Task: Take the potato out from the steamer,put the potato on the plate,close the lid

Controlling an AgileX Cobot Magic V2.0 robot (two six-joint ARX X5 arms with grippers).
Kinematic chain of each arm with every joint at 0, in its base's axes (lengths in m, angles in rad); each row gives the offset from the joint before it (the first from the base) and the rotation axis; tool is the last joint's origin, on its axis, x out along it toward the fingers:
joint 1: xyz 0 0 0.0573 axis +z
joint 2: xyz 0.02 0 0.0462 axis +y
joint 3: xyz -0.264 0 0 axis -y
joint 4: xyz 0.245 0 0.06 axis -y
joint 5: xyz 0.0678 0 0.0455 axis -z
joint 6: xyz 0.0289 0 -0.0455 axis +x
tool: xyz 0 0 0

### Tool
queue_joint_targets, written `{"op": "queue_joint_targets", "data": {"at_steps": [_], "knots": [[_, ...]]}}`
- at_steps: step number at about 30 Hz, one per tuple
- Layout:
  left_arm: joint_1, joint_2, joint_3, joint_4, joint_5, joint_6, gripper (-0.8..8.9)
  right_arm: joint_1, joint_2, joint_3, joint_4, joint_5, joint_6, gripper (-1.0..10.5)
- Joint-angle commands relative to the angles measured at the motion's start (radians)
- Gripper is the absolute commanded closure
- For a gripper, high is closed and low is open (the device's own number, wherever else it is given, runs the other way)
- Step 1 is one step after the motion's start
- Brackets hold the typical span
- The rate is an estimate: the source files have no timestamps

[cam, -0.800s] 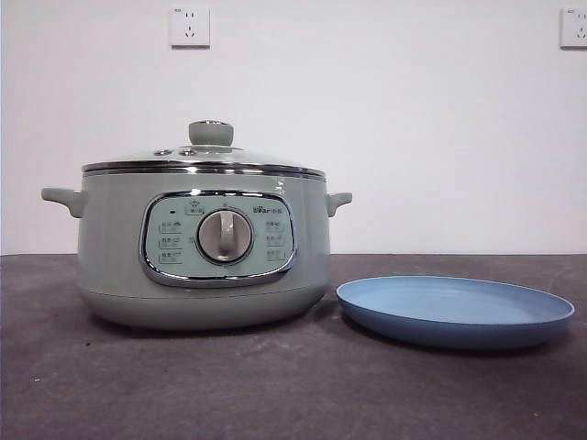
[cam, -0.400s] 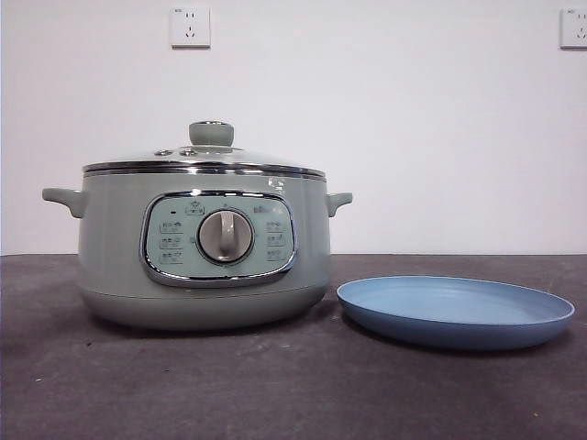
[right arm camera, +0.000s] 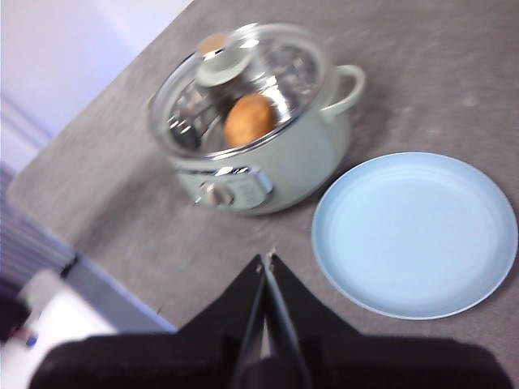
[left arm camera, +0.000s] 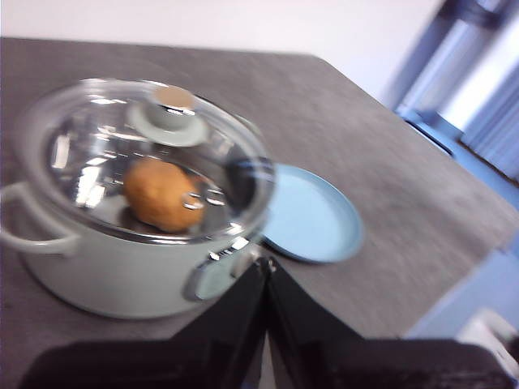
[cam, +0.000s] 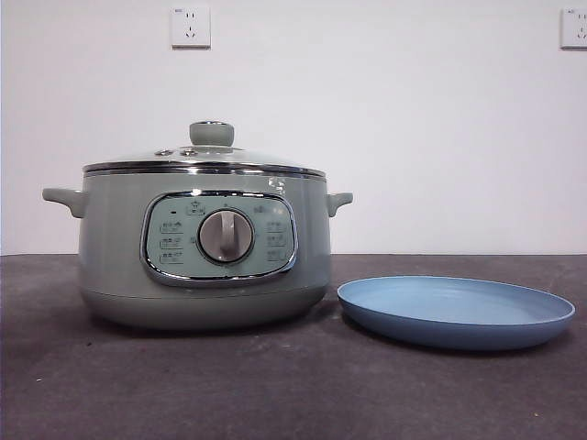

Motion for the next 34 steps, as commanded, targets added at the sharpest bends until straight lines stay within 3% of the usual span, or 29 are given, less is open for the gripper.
{"op": "queue_joint_targets", "data": {"at_steps": [1,9,11,13,15,17,34], "knots": [[-0.011,0.025,0.042,-0.068,0.031,0.104,8.22,0.013,0.042,0.059,-0.072,-0.006,-0.099,9.6],[-0.017,0.051,0.095,-0.120,0.025,0.136,7.95,0.038,0.092,0.082,-0.099,-0.006,-0.097,9.4],[-0.017,0.051,0.096,-0.120,0.024,0.136,6.16,0.038,0.094,0.082,-0.097,-0.006,-0.097,8.4],[-0.017,0.051,0.096,-0.119,0.015,0.135,2.95,0.038,0.094,0.082,-0.097,-0.006,-0.092,6.1],[-0.017,0.051,0.096,-0.119,-0.003,0.135,1.43,0.038,0.094,0.082,-0.093,-0.006,-0.072,3.9],[-0.017,0.051,0.096,-0.119,-0.005,0.135,1.45,0.038,0.094,0.082,-0.092,-0.006,-0.063,3.2],[-0.071,0.193,0.132,-0.015,-0.079,0.135,1.45,0.038,0.095,0.082,-0.093,-0.006,-0.054,3.2]]}}
